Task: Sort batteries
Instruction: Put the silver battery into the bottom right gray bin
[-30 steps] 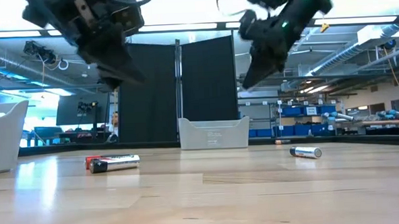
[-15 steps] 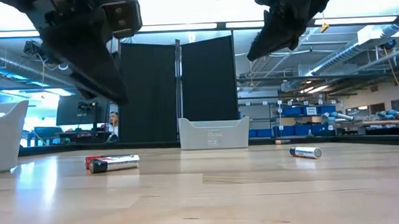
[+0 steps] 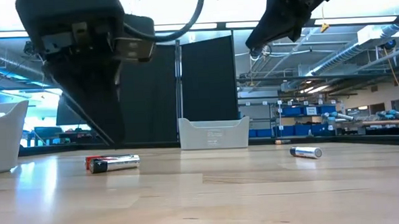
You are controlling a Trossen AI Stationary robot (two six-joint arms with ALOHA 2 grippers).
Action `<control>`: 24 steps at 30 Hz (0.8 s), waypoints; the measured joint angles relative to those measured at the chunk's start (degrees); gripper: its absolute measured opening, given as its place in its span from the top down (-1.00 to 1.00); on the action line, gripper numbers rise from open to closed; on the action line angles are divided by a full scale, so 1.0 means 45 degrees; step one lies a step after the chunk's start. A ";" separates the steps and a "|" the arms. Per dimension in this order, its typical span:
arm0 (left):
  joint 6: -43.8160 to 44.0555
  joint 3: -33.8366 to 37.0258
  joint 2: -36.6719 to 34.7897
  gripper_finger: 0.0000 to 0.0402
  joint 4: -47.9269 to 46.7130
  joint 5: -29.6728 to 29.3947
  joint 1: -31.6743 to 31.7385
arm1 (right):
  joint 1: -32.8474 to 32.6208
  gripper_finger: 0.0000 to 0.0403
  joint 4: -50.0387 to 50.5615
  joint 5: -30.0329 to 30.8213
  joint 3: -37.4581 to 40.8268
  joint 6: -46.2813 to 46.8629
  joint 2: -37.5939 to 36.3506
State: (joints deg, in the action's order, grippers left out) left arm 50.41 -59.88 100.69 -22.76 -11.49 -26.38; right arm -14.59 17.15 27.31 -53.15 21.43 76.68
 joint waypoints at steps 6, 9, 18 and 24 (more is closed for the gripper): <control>0.0874 0.0029 0.0324 0.24 -0.0597 -0.0217 0.0008 | -0.0274 0.94 -0.0207 0.0404 0.0000 -0.0117 0.0006; 0.0902 0.0024 0.0418 0.24 -0.0522 -0.0199 0.0003 | -0.0271 0.93 -0.0195 0.0404 0.0000 -0.0127 0.0007; 0.0902 0.0024 0.0640 0.24 -0.0549 -0.0189 0.0004 | -0.0316 0.94 -0.0171 0.0404 0.0000 -0.0129 0.0007; 0.0505 0.0024 0.0639 0.39 -0.0586 -0.0042 0.0003 | -0.0349 0.90 -0.0124 0.0399 0.0000 -0.0132 0.0007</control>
State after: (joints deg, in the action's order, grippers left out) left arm 52.69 -59.77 103.57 -25.39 -11.68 -26.37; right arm -16.16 16.59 29.10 -53.15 20.84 76.71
